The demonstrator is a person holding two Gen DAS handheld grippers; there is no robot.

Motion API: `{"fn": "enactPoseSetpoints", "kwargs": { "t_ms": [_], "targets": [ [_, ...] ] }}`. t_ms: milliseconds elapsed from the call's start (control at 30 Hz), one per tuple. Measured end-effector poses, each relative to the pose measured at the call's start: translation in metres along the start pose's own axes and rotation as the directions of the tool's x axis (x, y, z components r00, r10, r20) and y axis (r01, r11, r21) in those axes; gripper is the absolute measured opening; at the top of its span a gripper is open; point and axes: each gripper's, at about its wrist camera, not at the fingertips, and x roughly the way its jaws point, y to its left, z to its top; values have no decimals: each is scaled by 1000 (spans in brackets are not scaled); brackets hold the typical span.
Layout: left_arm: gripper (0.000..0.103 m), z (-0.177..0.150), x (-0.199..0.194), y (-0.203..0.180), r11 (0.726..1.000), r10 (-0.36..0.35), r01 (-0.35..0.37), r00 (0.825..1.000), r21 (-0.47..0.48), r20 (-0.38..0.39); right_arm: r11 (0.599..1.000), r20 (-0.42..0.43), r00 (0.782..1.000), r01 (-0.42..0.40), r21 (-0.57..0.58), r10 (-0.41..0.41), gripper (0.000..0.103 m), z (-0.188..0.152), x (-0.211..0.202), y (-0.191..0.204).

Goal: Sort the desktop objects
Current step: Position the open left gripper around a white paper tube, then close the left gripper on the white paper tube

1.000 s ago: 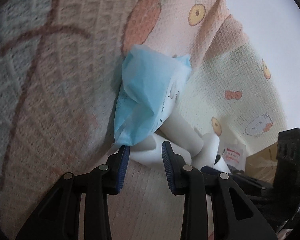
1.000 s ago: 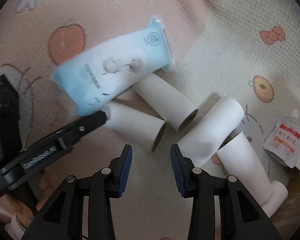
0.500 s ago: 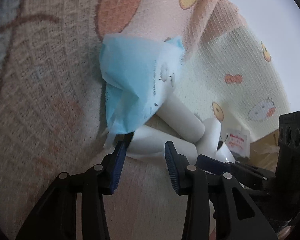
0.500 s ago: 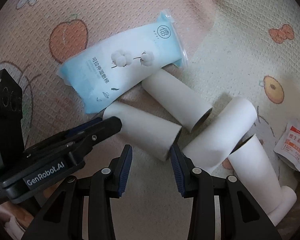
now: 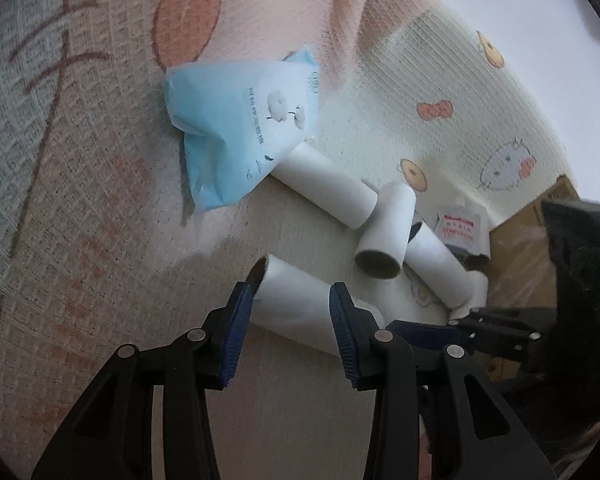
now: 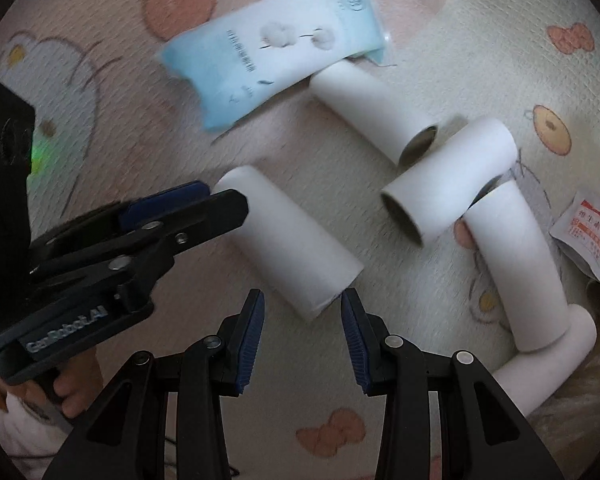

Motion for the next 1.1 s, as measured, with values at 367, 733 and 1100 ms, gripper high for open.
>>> {"fn": "enactPoseSetpoints", "kwargs": {
  "t_ms": [367, 733, 1100],
  "targets": [
    [43, -4, -30, 11, 998, 57, -56, 992, -14, 113, 986, 103, 994, 54, -156, -38, 36, 4, -23, 22],
    [43, -27, -15, 22, 988, -108, 121, 986, -100, 129, 939, 143, 988, 110, -326, -66, 36, -4, -18, 36],
    [43, -33, 16, 41, 926, -239, 254, 967, -279, 87, 931, 123, 987, 140, -337, -103, 36, -3, 18, 29]
  ]
}}
